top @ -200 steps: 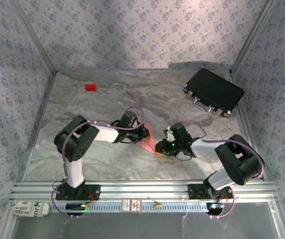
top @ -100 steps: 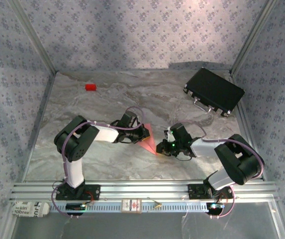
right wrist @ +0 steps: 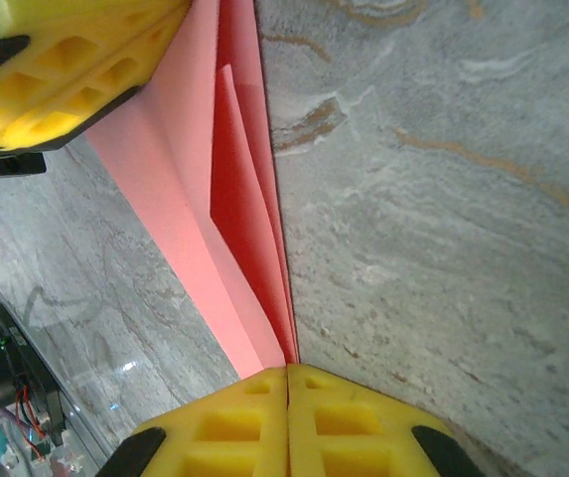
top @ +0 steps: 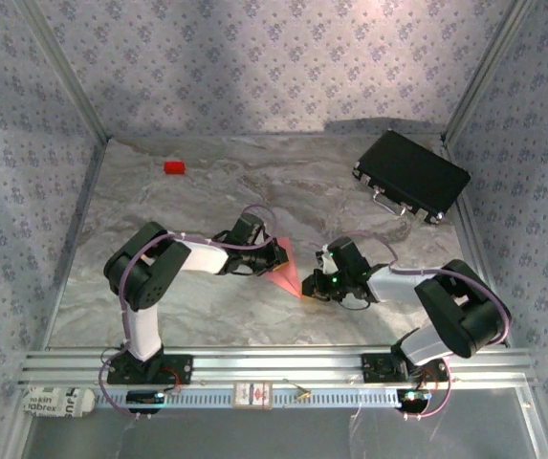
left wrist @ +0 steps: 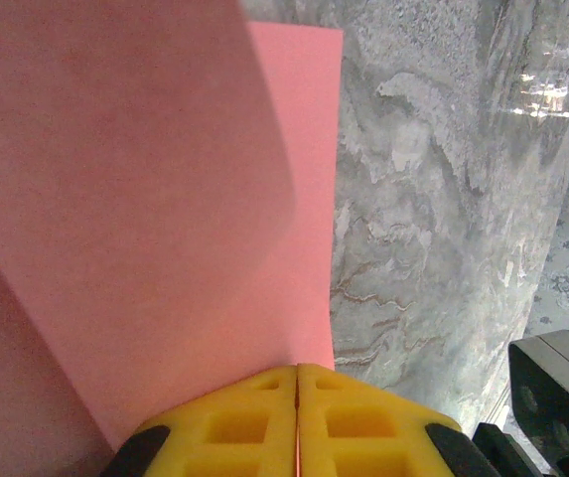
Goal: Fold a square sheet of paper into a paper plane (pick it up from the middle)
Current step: Fourth fold the wing at the center of the table.
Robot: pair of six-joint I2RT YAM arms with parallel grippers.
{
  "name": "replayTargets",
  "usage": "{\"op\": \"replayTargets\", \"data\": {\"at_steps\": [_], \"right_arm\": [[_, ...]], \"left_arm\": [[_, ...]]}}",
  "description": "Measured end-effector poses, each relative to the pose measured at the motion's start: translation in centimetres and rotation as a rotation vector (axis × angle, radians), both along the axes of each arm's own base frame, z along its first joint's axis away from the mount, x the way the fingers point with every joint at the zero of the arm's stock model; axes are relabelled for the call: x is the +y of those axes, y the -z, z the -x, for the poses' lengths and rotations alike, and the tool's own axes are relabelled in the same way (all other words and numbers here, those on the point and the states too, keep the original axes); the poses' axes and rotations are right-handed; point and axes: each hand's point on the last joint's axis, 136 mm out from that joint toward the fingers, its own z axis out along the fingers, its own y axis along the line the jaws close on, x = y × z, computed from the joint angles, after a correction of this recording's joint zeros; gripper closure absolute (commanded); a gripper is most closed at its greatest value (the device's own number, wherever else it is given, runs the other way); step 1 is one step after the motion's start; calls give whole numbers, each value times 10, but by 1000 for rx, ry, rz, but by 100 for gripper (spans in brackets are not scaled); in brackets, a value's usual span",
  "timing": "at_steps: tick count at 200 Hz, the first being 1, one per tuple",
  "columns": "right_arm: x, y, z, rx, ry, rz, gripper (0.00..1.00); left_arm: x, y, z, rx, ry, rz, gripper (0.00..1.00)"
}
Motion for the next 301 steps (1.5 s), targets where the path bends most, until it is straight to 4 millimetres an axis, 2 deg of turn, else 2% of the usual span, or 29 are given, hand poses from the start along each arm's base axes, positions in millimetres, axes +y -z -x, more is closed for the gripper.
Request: {"op": "replayTargets", "data": {"at_steps": [30, 104, 301], "right_arm": [[-1, 0, 1, -2, -6, 4, 89], [-4, 0, 6, 1, -24, 13, 95], [-10, 1, 19, 25, -77, 51, 92]], "left_arm": [[0, 0, 1, 2, 3, 2, 91], [0, 0, 1, 4, 5, 3, 92], [-1, 0, 2, 9, 5, 5, 92]]}}
